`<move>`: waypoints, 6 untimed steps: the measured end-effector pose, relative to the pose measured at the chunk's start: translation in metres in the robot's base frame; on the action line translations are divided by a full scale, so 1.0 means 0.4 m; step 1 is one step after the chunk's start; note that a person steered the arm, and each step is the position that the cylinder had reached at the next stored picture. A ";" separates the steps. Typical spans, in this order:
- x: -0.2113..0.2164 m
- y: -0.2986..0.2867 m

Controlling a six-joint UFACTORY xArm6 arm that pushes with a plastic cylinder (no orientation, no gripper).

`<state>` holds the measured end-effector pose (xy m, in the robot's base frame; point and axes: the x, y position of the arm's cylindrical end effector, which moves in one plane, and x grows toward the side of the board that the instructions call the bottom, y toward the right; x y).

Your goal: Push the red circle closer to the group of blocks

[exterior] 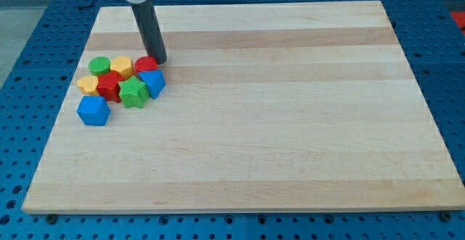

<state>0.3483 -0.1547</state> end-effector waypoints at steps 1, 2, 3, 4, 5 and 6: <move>-0.016 0.025; -0.025 0.083; 0.026 0.111; 0.037 0.089; 0.048 0.038; 0.058 -0.008</move>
